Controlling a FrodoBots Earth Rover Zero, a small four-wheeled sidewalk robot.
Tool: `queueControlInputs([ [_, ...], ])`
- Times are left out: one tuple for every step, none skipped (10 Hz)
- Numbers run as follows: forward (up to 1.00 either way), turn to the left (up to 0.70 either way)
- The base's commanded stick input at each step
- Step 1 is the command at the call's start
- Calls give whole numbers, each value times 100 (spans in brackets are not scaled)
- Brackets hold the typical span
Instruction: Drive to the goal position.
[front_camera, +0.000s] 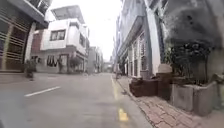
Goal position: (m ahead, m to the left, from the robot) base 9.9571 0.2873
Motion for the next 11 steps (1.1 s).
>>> queueControlInputs([
  [47,1],
  [47,1],
  [47,1],
  [47,1],
  [47,1],
  [47,1],
  [47,1],
  [47,1],
  [47,1],
  [47,1],
  [47,1],
])
